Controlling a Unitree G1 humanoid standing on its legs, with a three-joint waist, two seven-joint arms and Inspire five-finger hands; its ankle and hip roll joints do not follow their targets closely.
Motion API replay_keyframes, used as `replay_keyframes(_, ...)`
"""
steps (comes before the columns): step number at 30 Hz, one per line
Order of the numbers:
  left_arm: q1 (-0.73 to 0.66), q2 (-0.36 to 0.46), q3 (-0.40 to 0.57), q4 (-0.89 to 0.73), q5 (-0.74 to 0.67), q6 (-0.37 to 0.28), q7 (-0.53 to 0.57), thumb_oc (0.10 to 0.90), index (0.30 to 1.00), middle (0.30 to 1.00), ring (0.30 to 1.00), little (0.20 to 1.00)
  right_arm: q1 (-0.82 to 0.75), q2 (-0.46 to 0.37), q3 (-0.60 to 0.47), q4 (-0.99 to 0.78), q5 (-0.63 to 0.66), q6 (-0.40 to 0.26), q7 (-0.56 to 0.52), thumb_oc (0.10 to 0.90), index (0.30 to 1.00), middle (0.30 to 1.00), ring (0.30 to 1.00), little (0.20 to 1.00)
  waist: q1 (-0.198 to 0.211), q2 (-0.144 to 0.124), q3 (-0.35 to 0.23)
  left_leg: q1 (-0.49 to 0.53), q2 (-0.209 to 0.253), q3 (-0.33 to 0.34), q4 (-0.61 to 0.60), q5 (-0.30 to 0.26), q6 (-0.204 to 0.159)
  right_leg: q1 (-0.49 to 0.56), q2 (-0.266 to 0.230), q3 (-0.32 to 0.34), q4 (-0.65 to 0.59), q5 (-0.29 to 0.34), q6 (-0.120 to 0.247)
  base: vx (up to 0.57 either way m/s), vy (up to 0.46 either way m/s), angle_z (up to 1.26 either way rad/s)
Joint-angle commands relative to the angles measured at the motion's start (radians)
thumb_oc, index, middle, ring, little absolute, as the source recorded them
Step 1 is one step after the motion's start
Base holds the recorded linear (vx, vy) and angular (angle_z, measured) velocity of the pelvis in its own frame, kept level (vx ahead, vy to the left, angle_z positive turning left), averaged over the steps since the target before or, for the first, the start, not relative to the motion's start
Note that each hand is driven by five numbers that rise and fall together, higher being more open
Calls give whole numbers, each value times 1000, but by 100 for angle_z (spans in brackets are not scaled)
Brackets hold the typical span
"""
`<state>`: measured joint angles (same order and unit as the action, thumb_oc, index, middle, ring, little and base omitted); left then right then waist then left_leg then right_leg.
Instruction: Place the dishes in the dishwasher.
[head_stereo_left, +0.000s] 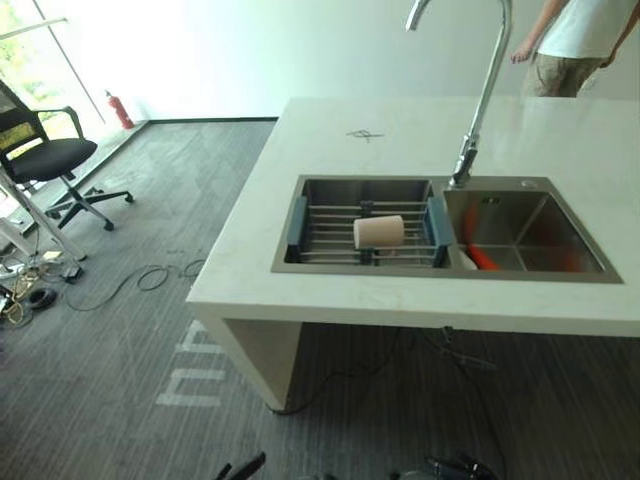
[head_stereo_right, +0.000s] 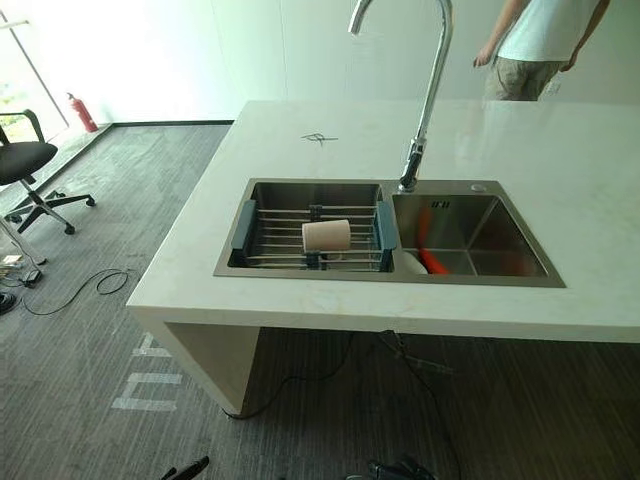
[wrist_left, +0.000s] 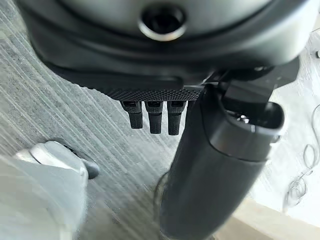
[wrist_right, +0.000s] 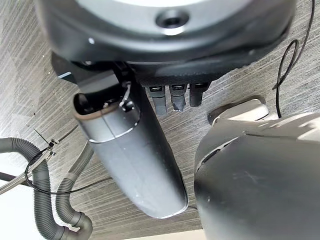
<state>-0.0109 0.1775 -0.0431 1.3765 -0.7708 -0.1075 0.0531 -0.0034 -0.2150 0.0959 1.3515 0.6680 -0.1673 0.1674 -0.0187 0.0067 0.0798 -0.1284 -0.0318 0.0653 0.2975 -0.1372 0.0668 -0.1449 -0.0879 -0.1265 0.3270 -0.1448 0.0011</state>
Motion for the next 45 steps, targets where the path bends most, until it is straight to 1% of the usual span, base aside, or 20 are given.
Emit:
replay_keyframes(1,-38,7,-88,-6,160,28,-15,800,900,900,900,900,-64,-21,-44,-19,17,-31,5,800,900,900,900,900,-22,31,120,43,46,-88,2,-24,22,-80,-18,37,248,173,92,104,-79,-22)
replay_keyframes(3,-30,-4,-103,-1,126,47,2,800,900,900,900,900,-65,-16,-49,-12,13,-34,8,800,900,900,900,900,-27,21,123,49,35,-97,2,-31,13,-61,-38,35,103,181,91,150,-280,-16)
replay_keyframes(4,-27,-4,-100,-7,101,68,3,800,900,900,900,900,-75,-12,-47,-5,4,-37,7,800,900,900,900,900,-29,7,129,62,27,-101,2,-50,-8,-56,-72,33,-27,188,103,139,-377,12)
replay_keyframes(5,-28,1,-99,-9,91,69,4,800,900,900,900,900,-86,-8,-44,-1,5,-34,1,800,900,900,900,900,-32,0,139,68,27,-104,2,-64,-12,-95,-84,61,-27,219,111,167,-581,50)
replay_keyframes(6,-36,8,-96,-10,65,78,29,800,900,900,900,900,-98,-9,-43,-3,11,-16,-11,800,900,900,900,900,-35,-7,136,66,44,-111,2,-63,-29,-101,-72,112,-27,180,107,141,-494,69)
replay_keyframes(7,-41,7,-89,-4,44,85,35,800,900,900,900,900,-100,-11,-39,0,31,-17,-5,800,900,900,900,900,-37,-11,130,67,55,-111,2,-61,-37,-97,-61,121,-27,162,100,171,-466,82)
replay_keyframes(10,-31,2,-55,-2,49,67,32,800,900,900,900,900,-93,-6,-27,-24,1,-33,30,800,900,900,900,900,-35,-30,118,125,101,-81,2,-71,-47,-66,-52,68,-27,127,69,298,-422,62)
replay_keyframes(11,-29,3,-49,-6,67,59,35,800,900,900,900,900,-92,-8,-16,-38,11,-34,19,800,900,900,900,900,-33,-44,118,137,125,-68,2,-7,-54,-53,-49,65,-27,113,51,238,-442,-36)
replay_keyframes(12,-27,0,-46,-8,70,53,22,800,900,900,900,900,-92,-15,-3,-41,48,-30,13,800,900,900,900,900,-23,-63,131,76,133,-65,109,69,-53,-25,-43,76,-27,93,25,187,-412,-74)
replay_keyframes(13,-25,-4,-47,-11,77,52,21,800,900,900,900,900,-90,-18,-6,-40,48,-30,14,800,900,900,900,900,-19,-65,135,13,125,-70,202,81,-49,-13,-37,77,-27,88,13,139,-311,-27)
replay_keyframes(14,-25,-12,-51,-16,86,51,27,800,900,900,900,900,-85,-20,-11,-40,38,-35,12,800,900,900,900,900,-16,-61,138,-33,113,-72,248,97,-48,-4,-30,77,-27,83,5,123,-141,17)
replay_keyframes(15,-25,-21,-59,-21,89,52,37,800,900,900,900,900,-82,-24,-14,-39,34,-42,10,800,900,900,900,900,-12,-54,139,-54,87,-68,222,101,-48,-1,-22,81,-27,75,3,159,13,27)
replay_keyframes(16,-25,-35,-79,-26,70,54,43,800,900,900,900,900,-90,-37,-19,-35,31,-41,6,800,900,900,900,900,-7,-36,143,-33,39,-46,74,98,-48,-2,-14,83,-27,60,13,144,138,6)
replay_keyframes(17,-29,-39,-89,-24,65,55,44,800,900,900,900,900,-96,-43,-24,-32,29,-38,2,800,900,900,900,900,-3,-10,150,-57,37,-31,2,99,-62,3,2,70,-27,50,18,103,174,-34)
replay_keyframes(19,-40,-41,-94,-17,91,72,57,800,900,900,900,900,-98,-48,-34,-27,52,-39,-2,800,900,900,900,900,-6,6,150,-97,66,-36,2,92,-82,6,11,55,-27,38,22,68,130,-27)
replay_keyframes(20,-44,-44,-103,-8,97,77,70,800,900,900,900,900,-95,-52,-38,-25,86,-38,-6,800,900,900,900,900,-6,18,143,-107,62,-79,2,79,-87,1,18,52,-27,30,24,97,141,-38)
replay_keyframes(22,-38,-43,-107,-1,85,72,77,800,900,900,900,900,-82,-51,-55,-21,90,-36,2,800,900,900,900,900,-13,31,132,-109,66,-84,2,66,-100,-1,17,42,-27,21,29,93,145,-14)
replay_keyframes(27,-26,-33,-80,9,76,82,66,800,900,900,900,900,-60,-33,-45,-14,52,-64,9,800,900,900,900,900,-16,32,109,-90,67,-73,2,40,-107,-13,-5,28,-27,18,44,69,76,1)
replay_keyframes(40,-8,-25,-71,11,89,64,62,800,900,900,900,900,-54,-15,-25,-8,72,-52,8,800,900,900,900,900,-1,20,72,-55,61,-52,2,-2,-84,-16,-24,25,-27,25,63,45,0,-1)
replay_keyframes(45,1,-19,-29,4,-68,10,82,800,900,900,900,900,-50,-9,-32,-6,71,-47,1,800,900,900,900,900,-4,28,58,-34,60,-44,2,-19,-81,-1,-30,26,-27,17,65,41,19,-1)
